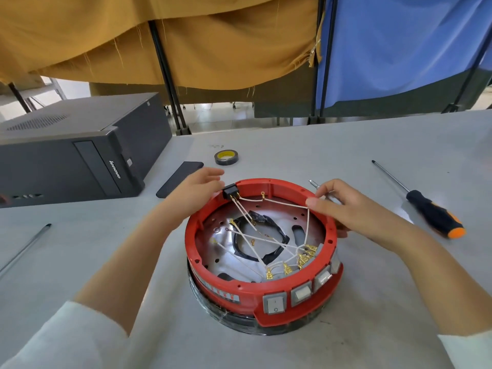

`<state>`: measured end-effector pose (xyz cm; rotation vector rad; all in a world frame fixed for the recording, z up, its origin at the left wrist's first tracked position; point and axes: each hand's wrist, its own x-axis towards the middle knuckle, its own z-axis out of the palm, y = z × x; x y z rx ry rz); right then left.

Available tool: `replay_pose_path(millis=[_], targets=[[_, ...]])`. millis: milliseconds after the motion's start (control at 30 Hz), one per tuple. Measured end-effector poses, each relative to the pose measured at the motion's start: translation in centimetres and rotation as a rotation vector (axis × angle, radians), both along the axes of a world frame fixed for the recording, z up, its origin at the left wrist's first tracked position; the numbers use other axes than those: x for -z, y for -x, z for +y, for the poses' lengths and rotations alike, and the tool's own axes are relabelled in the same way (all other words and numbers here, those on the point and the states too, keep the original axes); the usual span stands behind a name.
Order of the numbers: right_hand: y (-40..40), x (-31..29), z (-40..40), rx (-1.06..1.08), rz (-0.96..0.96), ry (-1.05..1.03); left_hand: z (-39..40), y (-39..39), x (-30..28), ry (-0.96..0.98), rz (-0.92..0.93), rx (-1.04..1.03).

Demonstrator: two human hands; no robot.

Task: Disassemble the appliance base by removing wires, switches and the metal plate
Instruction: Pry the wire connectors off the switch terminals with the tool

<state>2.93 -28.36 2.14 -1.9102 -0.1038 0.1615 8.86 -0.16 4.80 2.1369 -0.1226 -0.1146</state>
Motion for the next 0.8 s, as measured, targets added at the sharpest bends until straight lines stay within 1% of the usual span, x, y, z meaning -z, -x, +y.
replay_pose_path(millis=[33, 100, 200, 267, 400, 467, 533, 600, 700, 800], targets=[[0.3, -0.1, 0.0, -0.027, 0.001, 0.015, -0.4, -0.3, 0.2, -0.037, 0.011, 0.042], [0.5, -0.3, 0.0, -0.051, -0.005, 0.014, -0.8, -0.2, 0.5, -0.051, 0.051, 0.120], [0.4, -0.5, 0.0, -0.030, -0.019, 0.001, -0.4, 0.5, 0.9, 0.016, 0.063, 0.107], [0.3, -0.5, 0.0, -0.005, -0.038, -0.008, -0.1, 1.5, 1.2, 0.071, 0.039, 0.029], [0.4, -0.7, -0.1, 0.021, -0.062, 0.037, 0.2, 4.3, 2.4, 0.264, 0.010, -0.238], [0.6, -0.8, -0.1, 0.022, -0.063, 0.063, 0.4, 5.4, 2.9, 0.289, -0.040, -0.361], [0.8, -0.9, 0.0, 0.006, -0.056, 0.119, 0.2, 6.3, 3.2, 0.254, -0.087, -0.445], [1.0, -1.0, 0.0, -0.012, -0.047, 0.170, -0.2, 7.3, 3.3, 0.216, -0.100, -0.475], [1.1, -0.9, -0.1, -0.014, -0.051, 0.208, -0.6, 8.4, 3.6, 0.169, -0.090, -0.459], [0.8, -0.8, -0.3, -0.010, -0.079, 0.232, -0.5, 8.1, 2.7, 0.016, -0.064, -0.400]])
